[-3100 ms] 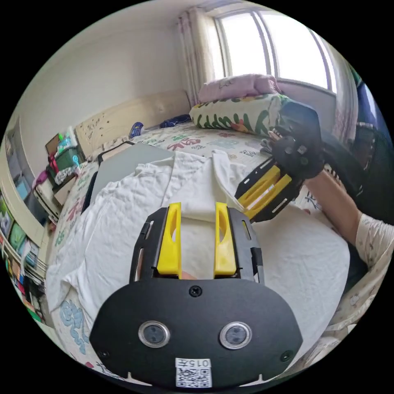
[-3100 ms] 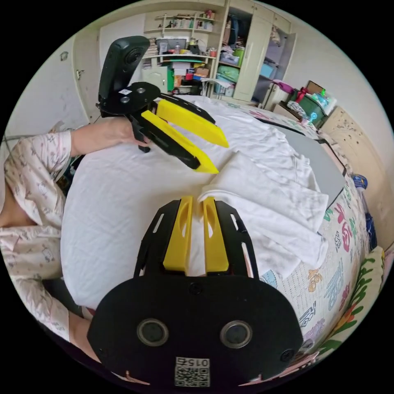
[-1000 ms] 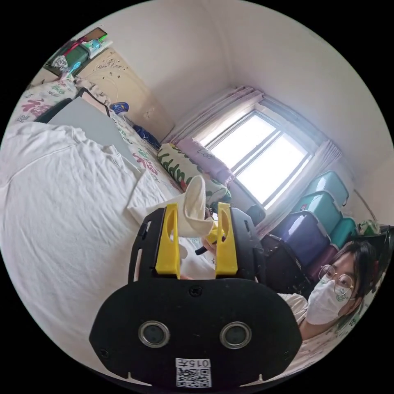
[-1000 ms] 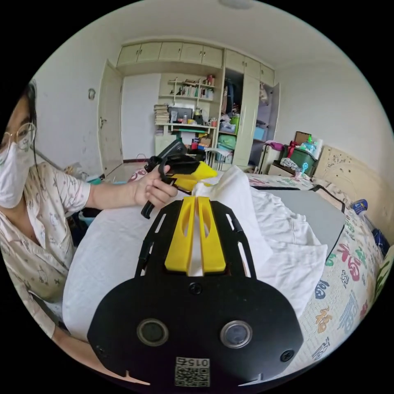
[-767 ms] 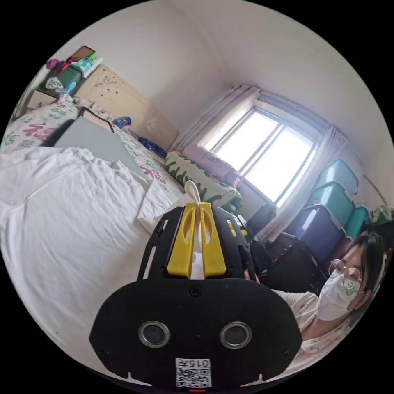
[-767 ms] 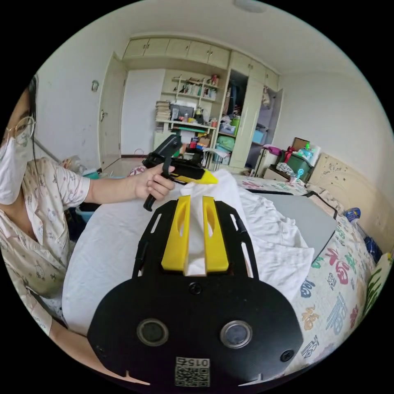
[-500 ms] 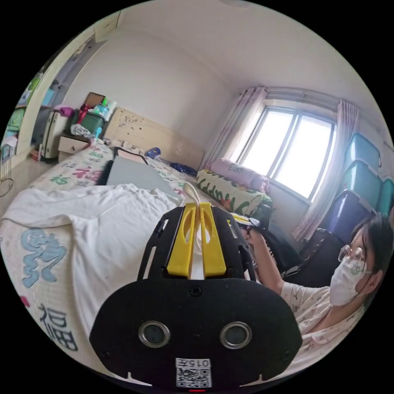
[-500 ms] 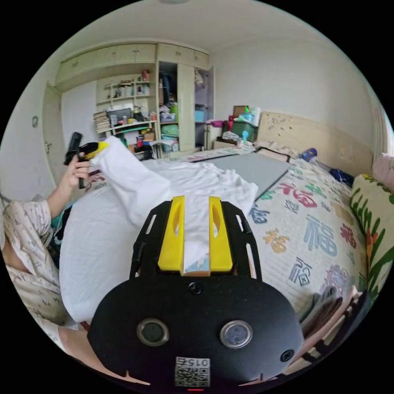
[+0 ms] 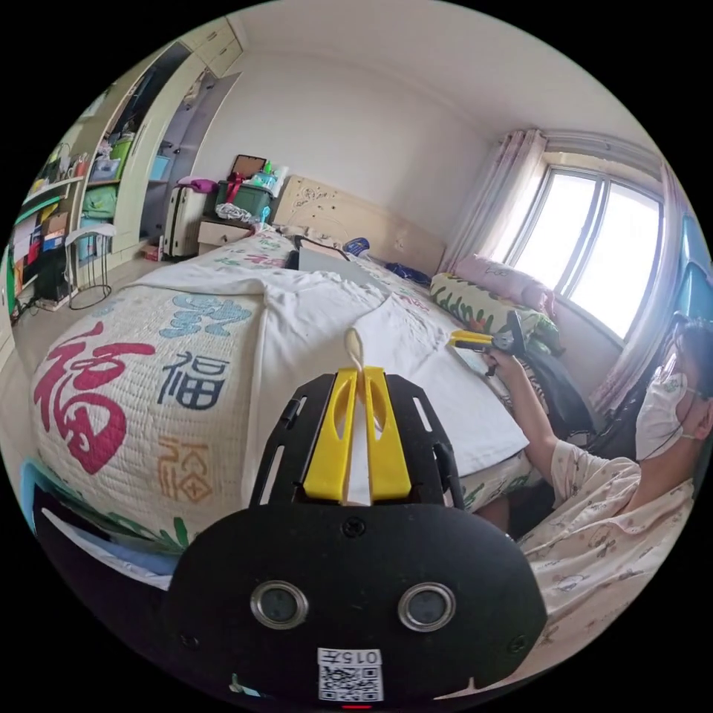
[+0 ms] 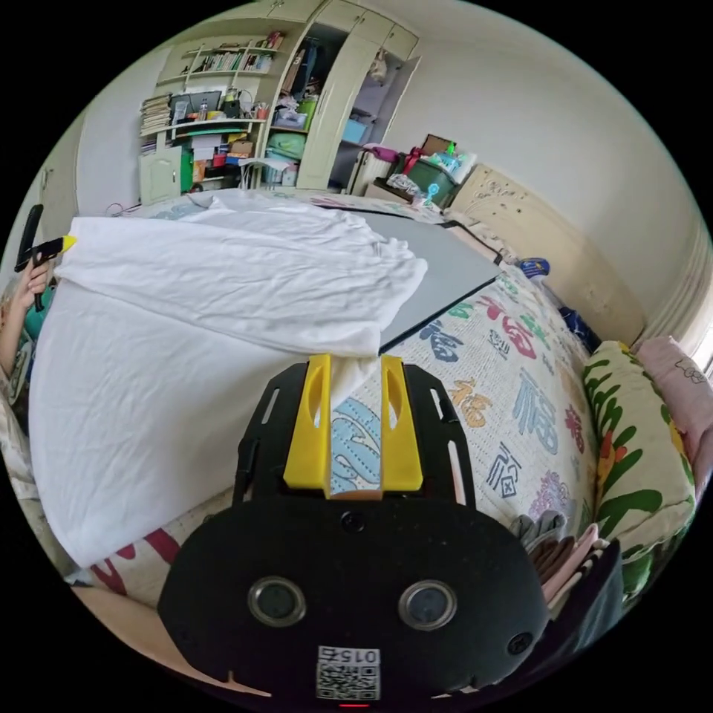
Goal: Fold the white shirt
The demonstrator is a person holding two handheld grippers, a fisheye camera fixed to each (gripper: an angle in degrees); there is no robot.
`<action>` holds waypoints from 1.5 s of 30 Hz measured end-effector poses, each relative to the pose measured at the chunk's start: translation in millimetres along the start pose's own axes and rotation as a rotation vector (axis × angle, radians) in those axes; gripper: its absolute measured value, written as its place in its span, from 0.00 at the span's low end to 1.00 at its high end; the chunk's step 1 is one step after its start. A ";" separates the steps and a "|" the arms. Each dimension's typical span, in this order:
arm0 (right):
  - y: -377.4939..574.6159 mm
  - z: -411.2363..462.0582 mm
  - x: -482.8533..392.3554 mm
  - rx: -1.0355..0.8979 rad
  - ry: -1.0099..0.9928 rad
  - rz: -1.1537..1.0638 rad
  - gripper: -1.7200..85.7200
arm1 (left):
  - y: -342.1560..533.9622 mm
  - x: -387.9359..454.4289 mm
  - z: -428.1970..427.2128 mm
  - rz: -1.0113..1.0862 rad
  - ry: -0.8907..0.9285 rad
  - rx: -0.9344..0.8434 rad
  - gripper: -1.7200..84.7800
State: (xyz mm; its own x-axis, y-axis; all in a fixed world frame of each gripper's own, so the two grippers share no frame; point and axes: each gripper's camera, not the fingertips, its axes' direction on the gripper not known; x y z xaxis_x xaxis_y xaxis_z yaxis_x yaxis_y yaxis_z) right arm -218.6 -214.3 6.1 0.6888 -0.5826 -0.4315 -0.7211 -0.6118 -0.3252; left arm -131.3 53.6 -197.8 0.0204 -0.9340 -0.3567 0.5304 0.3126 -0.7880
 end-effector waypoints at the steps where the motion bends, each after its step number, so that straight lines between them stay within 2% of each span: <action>1: 2.1 12.4 3.5 -0.022 0.017 -0.004 0.13 | 4.5 4.3 2.2 0.008 -0.021 -0.006 0.02; 5: 8.9 47.0 15.5 -0.042 0.088 -0.024 0.10 | 13.0 14.7 13.8 0.016 -0.032 -0.026 0.03; 14: 42.3 83.5 107.0 -0.078 -0.014 0.127 0.03 | 28.3 29.0 30.7 0.024 -0.012 -0.027 0.03; 19: 44.3 119.3 120.7 -0.154 0.023 0.100 0.02 | 40.3 26.4 47.6 -0.005 -0.024 -0.070 0.03; 27: 55.3 134.1 150.0 -0.125 0.004 0.079 0.05 | 60.5 32.7 59.6 -0.032 -0.036 -0.118 0.03; 35: 51.9 137.6 158.4 -0.099 0.064 0.009 0.08 | 47.9 42.1 12.9 -0.045 -0.210 0.076 0.06; 39: 45.9 131.3 171.9 -0.082 0.042 0.019 0.09 | -3.4 69.7 31.1 0.074 -0.099 0.108 0.07; 41: 38.7 130.4 174.3 -0.065 0.046 0.008 0.09 | -48.5 86.9 77.5 0.118 0.037 0.076 0.08; 45: 28.6 137.0 168.6 -0.076 0.097 -0.049 0.09 | -121.2 112.2 190.7 0.110 0.192 -0.057 0.12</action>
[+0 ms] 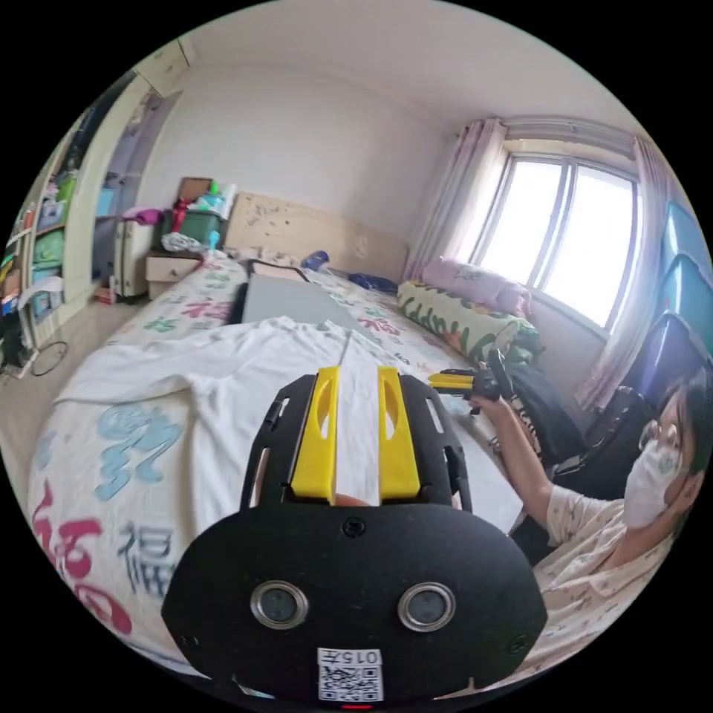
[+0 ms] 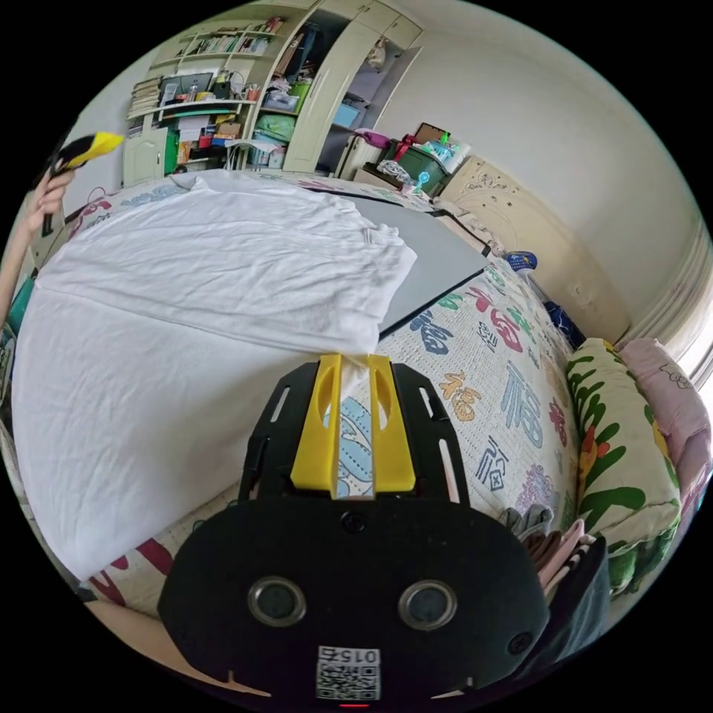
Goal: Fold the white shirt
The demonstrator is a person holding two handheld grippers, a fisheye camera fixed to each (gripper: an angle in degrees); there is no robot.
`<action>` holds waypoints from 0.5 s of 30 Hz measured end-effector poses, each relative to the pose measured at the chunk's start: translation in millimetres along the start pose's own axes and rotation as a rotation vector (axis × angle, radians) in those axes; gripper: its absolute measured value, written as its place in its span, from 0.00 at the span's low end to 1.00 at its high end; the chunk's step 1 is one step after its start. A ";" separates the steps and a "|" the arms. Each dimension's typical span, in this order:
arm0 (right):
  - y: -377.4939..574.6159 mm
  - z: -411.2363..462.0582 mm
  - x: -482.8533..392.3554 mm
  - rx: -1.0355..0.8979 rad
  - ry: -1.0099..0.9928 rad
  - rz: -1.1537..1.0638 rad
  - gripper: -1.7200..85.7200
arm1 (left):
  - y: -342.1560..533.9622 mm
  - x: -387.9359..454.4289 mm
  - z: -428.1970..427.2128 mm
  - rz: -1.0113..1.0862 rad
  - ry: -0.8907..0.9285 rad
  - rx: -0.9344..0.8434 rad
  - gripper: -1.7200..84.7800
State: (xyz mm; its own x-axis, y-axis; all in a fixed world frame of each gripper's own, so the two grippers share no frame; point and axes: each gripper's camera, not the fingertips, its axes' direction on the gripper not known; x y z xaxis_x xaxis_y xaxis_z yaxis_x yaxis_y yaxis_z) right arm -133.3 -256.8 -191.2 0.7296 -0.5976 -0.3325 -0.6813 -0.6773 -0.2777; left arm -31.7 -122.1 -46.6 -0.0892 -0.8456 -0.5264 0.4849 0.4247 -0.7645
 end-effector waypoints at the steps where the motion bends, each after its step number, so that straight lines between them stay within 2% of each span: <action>1: -3.4 0.8 -0.4 -0.003 0.014 -0.011 0.09 | -25.0 -3.0 42.7 -0.022 0.049 -0.042 0.13; 4: -10.1 -2.0 9.6 -0.026 0.017 -0.002 0.06 | -78.0 -6.6 151.4 -0.064 0.122 -0.174 0.15; 8: -14.9 -14.9 25.9 -0.018 -0.003 -0.001 0.04 | -118.8 8.0 272.1 -0.053 0.077 -0.264 0.15; 15: -37.4 -18.7 17.3 -0.017 0.034 -0.081 0.09 | -135.5 20.8 389.2 -0.055 -0.066 -0.358 0.17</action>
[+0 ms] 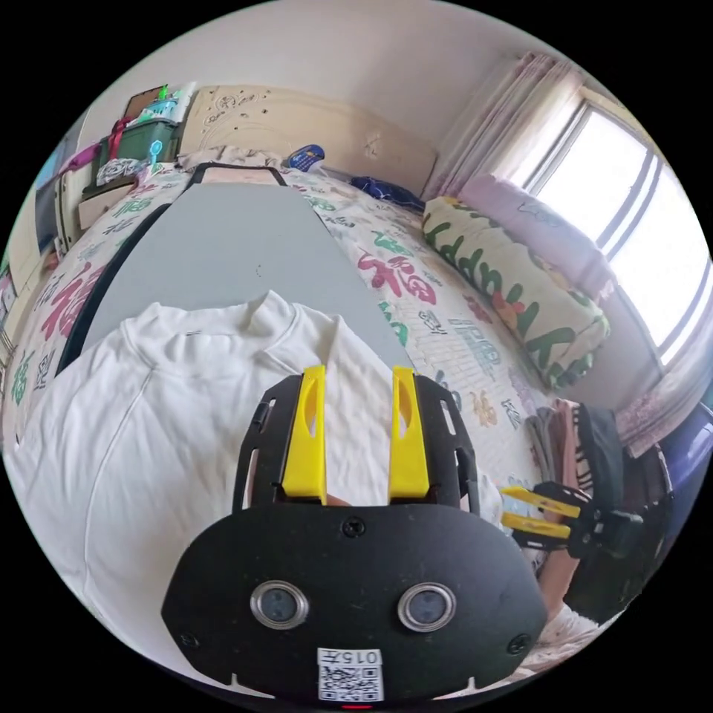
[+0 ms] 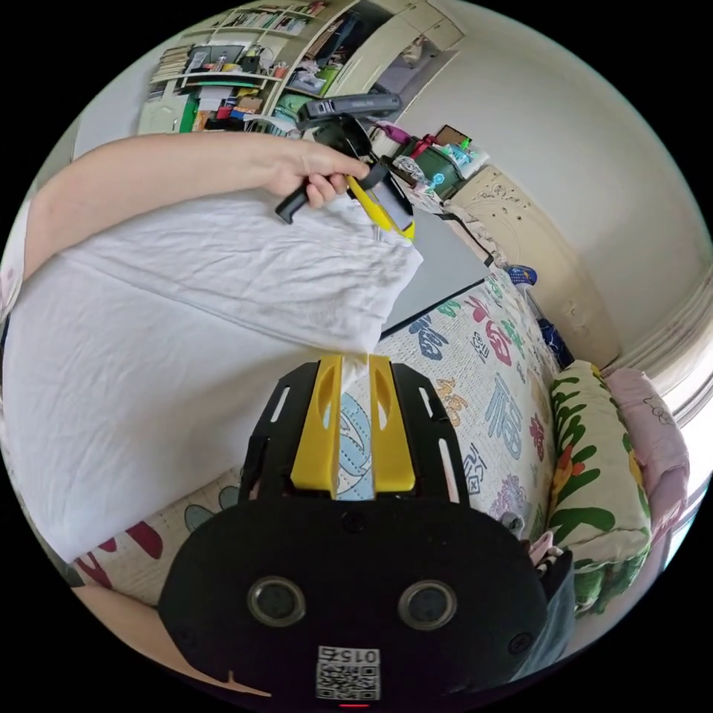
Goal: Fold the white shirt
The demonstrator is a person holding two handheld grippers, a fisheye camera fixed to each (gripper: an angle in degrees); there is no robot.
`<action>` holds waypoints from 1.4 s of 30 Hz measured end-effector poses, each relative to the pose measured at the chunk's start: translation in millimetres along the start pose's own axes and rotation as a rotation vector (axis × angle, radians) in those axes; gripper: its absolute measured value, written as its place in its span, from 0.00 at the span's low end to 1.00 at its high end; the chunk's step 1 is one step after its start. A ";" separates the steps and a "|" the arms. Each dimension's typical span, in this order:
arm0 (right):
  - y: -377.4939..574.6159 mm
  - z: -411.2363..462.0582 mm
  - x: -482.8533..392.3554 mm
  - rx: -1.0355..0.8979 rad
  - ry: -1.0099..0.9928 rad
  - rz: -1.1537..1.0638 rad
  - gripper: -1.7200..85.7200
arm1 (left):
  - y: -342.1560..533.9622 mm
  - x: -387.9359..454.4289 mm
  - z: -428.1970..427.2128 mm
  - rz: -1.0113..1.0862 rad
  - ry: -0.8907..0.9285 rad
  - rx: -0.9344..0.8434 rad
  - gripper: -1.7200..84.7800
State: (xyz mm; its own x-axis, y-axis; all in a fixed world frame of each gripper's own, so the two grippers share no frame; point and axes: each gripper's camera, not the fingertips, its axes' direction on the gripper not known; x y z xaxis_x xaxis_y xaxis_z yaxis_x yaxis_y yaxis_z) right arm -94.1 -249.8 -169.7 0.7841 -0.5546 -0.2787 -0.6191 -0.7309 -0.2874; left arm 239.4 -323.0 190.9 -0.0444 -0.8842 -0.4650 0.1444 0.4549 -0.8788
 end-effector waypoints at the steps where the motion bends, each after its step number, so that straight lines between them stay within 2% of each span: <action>1: -3.1 -1.2 2.9 0.011 -0.005 0.009 0.09 | -5.4 5.7 12.9 0.008 -0.005 -0.022 0.17; 5: -17.3 -1.2 0.0 -0.016 0.038 0.009 0.07 | -20.3 39.9 44.4 0.105 -0.092 -0.089 0.14; 8: -25.5 -6.3 0.3 -0.042 0.040 0.006 0.03 | -17.4 59.4 50.2 0.118 -0.201 -0.038 0.07; 11: -25.3 -19.8 14.0 -0.058 0.014 0.055 0.02 | -13.1 73.4 48.6 0.123 -0.258 0.024 0.04; 15: -25.7 -34.4 9.7 -0.087 0.050 0.059 0.01 | -10.6 89.7 41.8 0.142 -0.283 0.081 0.04; 19: -34.5 -46.8 -17.8 -0.121 0.069 0.024 0.01 | -8.0 91.3 48.6 0.126 -0.322 -0.021 0.08; 21: -36.4 -63.2 -23.8 -0.130 0.055 0.032 0.01 | -2.3 89.7 29.6 0.123 -0.343 0.006 0.11; 24: -31.0 -105.6 -28.2 -0.111 0.053 0.077 0.01 | 17.2 86.3 -31.6 0.149 -0.282 0.082 0.12; 27: -26.5 -162.5 -43.6 -0.054 0.051 0.120 0.01 | 59.4 92.1 -106.3 0.260 -0.220 0.069 0.12; 30: -36.4 -241.0 -93.2 0.107 -0.016 0.074 0.01 | 136.8 96.7 -190.2 0.354 -0.153 0.040 0.13; 34: -78.4 -359.7 -235.9 0.382 -0.153 -0.184 0.01 | 283.3 88.9 -303.8 0.358 -0.015 0.085 0.13; 37: -108.6 -425.5 -379.1 0.510 -0.252 -0.438 0.01 | 379.3 79.1 -360.6 0.278 -0.108 0.133 0.13; 39: -122.0 -450.6 -469.2 0.514 -0.298 -0.578 0.01 | 421.8 67.3 -382.6 0.194 -0.192 0.149 0.13; 41: -134.3 -466.9 -583.3 0.428 -0.283 -0.734 0.01 | 456.2 47.6 -399.1 0.095 -0.259 0.126 0.14; 42: -135.5 -469.7 -607.3 0.408 -0.286 -0.767 0.01 | 461.2 42.9 -402.4 0.075 -0.266 0.117 0.14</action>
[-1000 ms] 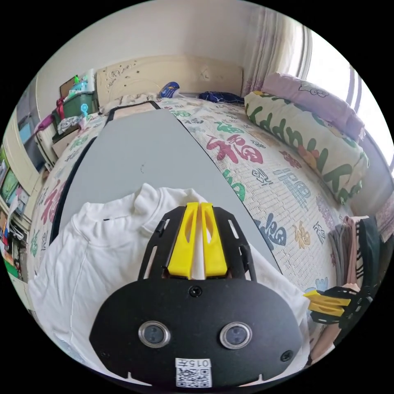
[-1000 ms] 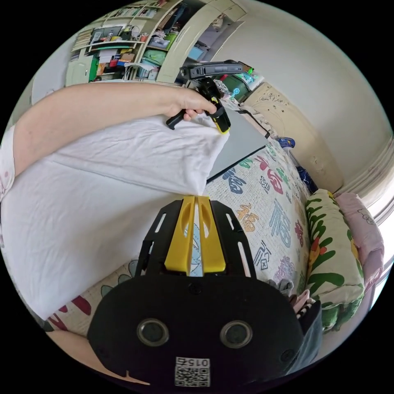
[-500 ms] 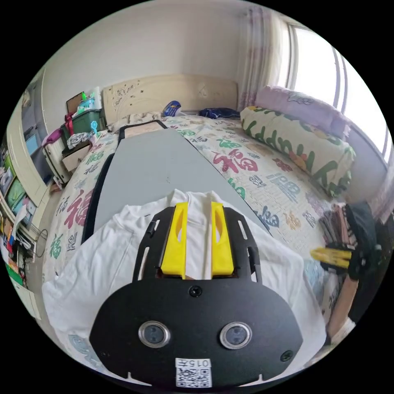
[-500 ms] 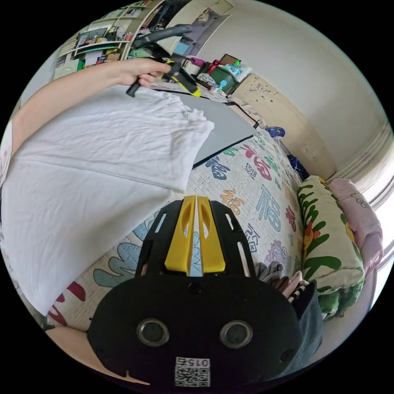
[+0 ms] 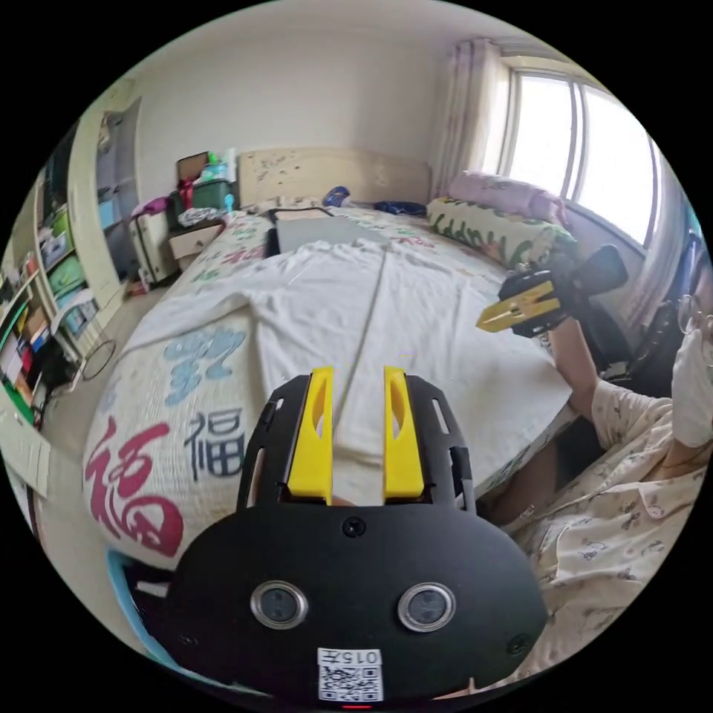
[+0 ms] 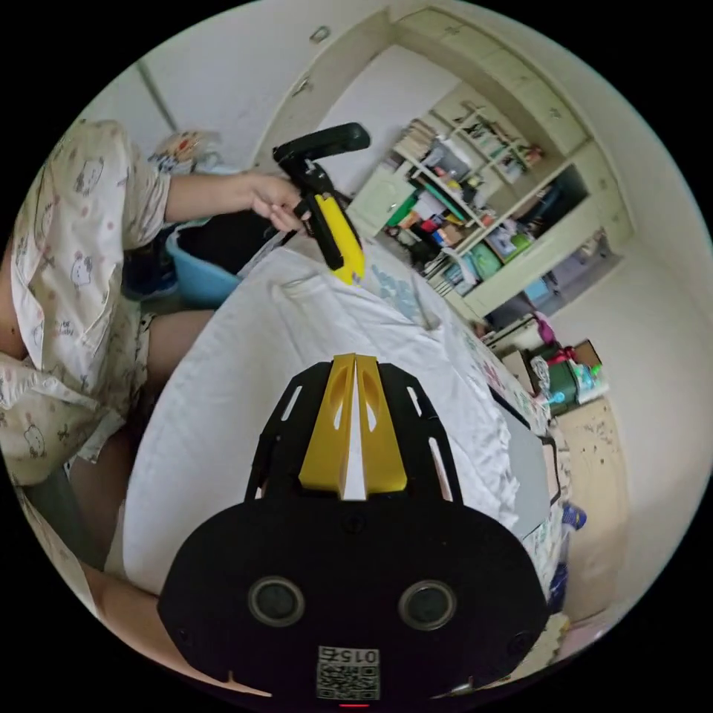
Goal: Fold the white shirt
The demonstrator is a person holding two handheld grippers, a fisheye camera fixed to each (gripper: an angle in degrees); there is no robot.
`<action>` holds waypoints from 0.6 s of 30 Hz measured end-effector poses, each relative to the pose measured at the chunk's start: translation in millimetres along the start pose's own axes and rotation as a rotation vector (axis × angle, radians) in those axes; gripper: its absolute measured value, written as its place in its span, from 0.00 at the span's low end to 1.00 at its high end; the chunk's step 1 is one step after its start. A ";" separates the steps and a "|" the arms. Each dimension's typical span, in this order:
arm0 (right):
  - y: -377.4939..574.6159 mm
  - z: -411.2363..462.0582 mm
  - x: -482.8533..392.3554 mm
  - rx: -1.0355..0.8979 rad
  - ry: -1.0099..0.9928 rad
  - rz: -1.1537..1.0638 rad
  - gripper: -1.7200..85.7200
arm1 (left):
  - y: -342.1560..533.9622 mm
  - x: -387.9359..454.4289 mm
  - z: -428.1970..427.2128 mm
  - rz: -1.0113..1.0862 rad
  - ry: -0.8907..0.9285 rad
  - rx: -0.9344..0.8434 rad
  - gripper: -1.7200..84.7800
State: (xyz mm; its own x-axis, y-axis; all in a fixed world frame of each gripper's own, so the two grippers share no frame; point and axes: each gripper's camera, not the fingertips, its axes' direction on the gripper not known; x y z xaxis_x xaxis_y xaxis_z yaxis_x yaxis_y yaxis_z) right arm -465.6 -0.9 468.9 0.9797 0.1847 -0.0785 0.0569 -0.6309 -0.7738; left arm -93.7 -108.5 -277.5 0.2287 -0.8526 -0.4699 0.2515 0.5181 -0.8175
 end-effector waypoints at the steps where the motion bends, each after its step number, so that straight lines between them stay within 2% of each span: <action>1: -27.6 11.1 -28.4 -0.019 -0.039 -0.040 0.01 | 6.6 -9.5 -5.9 -0.037 -0.004 -0.012 0.14; 5: -86.3 26.4 -97.5 -0.002 -0.093 -0.059 0.04 | 8.9 -33.2 -29.2 -0.108 0.027 0.029 0.15; 8: -113.8 33.6 -136.5 -0.028 -0.152 -0.078 0.09 | 0.7 -41.0 -37.5 -0.099 0.057 0.002 0.14; 11: -138.0 34.3 -170.9 -0.015 -0.154 -0.094 0.09 | -4.2 -46.2 -47.0 -0.081 0.079 -0.015 0.13; 15: -168.6 42.3 -190.4 0.023 -0.145 -0.044 0.09 | -9.3 -58.7 -71.0 -0.080 0.083 0.019 0.12; 18: -196.5 70.1 -203.8 -0.049 -0.151 -0.042 0.09 | -18.3 -73.6 -94.6 -0.077 0.119 0.028 0.08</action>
State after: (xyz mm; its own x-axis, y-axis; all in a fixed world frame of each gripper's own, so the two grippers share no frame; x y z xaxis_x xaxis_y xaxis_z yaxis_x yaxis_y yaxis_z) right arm -689.9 138.3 592.9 0.9364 0.3206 -0.1427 0.1106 -0.6553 -0.7472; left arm -204.2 -61.7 -259.5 0.0952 -0.8913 -0.4433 0.2905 0.4508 -0.8440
